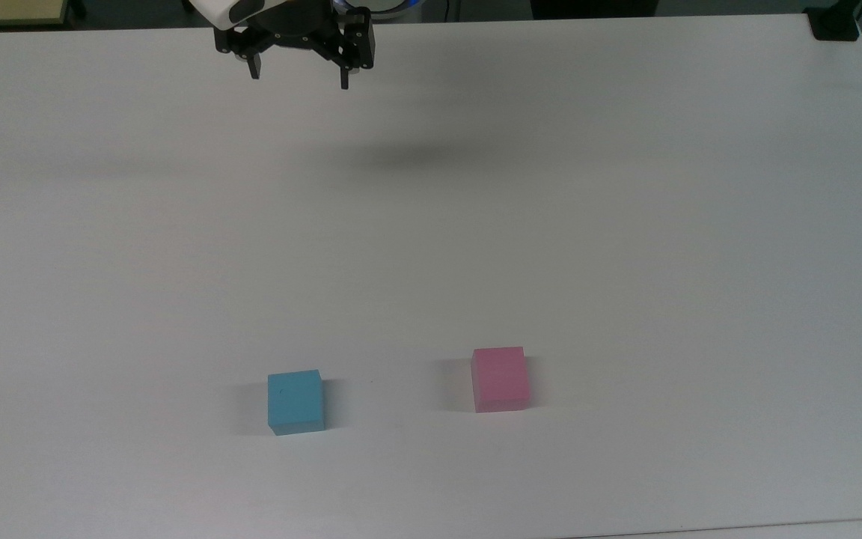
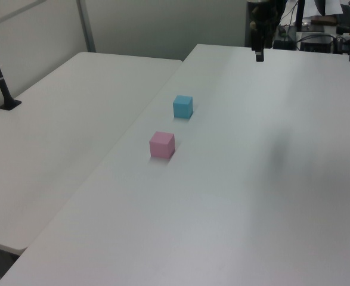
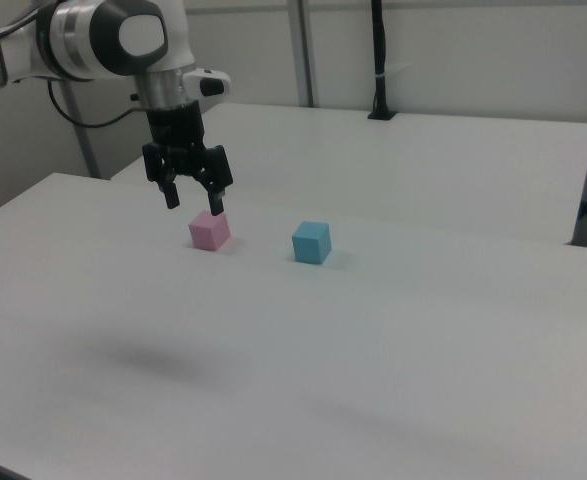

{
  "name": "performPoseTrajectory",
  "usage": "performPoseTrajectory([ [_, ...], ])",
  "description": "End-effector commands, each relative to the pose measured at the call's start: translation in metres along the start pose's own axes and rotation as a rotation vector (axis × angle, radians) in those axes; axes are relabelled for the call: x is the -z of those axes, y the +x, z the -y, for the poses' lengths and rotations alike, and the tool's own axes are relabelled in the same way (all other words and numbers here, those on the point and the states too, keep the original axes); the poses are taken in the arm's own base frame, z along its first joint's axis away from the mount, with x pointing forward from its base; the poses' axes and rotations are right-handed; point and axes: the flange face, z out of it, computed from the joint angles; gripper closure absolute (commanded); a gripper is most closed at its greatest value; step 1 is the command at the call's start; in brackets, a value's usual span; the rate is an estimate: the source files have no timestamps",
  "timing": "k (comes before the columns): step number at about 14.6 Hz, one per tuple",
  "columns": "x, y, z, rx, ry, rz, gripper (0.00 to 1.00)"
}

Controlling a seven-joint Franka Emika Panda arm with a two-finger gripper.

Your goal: Put blue cube on pink cube

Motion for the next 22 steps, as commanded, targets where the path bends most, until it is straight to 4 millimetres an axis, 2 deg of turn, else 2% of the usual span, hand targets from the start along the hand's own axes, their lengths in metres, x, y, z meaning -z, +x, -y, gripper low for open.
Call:
performPoseTrajectory([
  [1,0.002,-0.002,-0.008,0.014,0.010,0.001,0.00],
  [8,-0.002,0.006,-0.008,0.056,0.011,-0.001,0.00],
  [11,0.004,0.042,-0.018,0.035,0.055,-0.168,0.00],
  [12,-0.001,0.053,-0.018,0.041,0.059,-0.208,0.00],
  [17,-0.011,0.100,-0.006,0.047,0.063,-0.335,0.00],
  [19,-0.024,0.117,0.003,0.049,0.065,-0.389,0.00],
  [22,-0.045,0.140,0.006,0.045,0.065,-0.449,0.00],
])
